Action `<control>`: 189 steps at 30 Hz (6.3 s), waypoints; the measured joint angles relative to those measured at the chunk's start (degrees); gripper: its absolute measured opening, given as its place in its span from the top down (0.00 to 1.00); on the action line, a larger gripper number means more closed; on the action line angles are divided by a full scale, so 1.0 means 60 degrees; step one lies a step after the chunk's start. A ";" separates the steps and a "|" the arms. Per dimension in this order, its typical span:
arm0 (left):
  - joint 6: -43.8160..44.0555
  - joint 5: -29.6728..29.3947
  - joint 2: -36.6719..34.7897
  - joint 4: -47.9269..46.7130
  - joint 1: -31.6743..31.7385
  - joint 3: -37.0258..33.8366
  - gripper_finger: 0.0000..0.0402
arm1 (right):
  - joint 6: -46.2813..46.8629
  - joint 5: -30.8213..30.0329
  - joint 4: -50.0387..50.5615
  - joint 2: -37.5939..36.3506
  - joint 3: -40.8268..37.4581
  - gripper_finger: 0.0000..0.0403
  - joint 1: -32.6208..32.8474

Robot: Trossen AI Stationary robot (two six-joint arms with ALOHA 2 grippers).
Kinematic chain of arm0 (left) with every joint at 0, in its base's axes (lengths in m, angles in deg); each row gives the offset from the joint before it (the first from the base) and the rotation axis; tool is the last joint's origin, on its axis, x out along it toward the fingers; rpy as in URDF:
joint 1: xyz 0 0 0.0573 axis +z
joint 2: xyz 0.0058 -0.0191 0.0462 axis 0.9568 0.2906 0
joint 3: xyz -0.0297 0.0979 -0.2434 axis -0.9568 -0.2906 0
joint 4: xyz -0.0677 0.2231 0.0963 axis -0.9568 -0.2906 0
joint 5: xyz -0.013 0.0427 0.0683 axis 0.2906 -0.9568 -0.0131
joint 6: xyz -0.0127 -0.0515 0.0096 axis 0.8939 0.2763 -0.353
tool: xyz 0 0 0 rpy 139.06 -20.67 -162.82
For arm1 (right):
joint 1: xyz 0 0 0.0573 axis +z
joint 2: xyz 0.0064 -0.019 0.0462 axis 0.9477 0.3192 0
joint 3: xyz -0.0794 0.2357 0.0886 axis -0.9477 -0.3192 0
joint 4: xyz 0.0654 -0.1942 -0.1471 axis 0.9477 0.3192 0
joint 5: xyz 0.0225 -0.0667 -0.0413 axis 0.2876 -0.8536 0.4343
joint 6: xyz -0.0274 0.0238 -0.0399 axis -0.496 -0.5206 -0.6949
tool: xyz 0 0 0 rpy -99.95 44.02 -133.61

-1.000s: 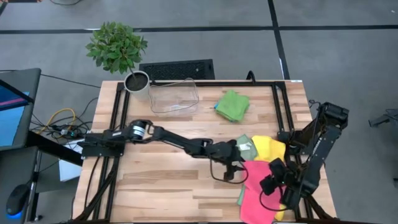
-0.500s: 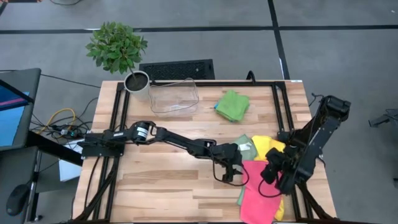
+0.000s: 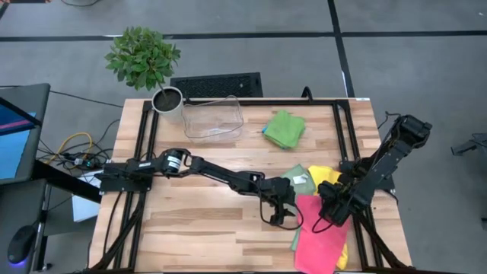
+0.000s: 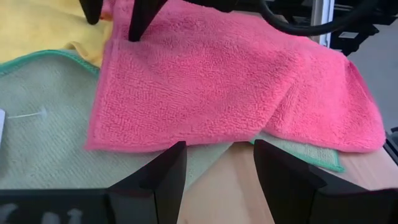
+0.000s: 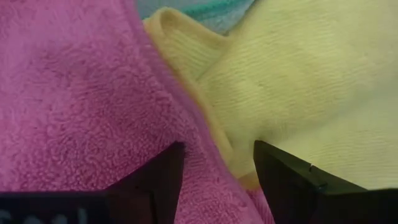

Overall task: Fold microfiber towels
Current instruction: Fold the pink microfiber cloth

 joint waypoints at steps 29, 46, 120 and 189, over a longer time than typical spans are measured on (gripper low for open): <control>-0.0799 0.0000 0.0000 0.0613 0.0018 0.0000 0.55 | 0.0789 -0.0866 0.0584 -0.0187 0.2878 0.93 0.0810; -0.3620 -0.1030 0.0000 0.1267 0.0495 0.0000 0.43 | 0.1533 -0.1133 0.0554 -0.0187 0.2878 0.94 0.1379; -0.1667 -0.3030 -0.3081 -0.7076 -0.2022 0.0221 1.00 | -0.1686 -0.2453 -0.0035 -0.0176 0.3701 0.78 -0.0722; 0.1184 -0.5257 -0.3483 -0.9591 -0.4422 0.0033 1.00 | -1.1186 0.1173 -0.4864 0.4363 0.3687 0.49 -0.5459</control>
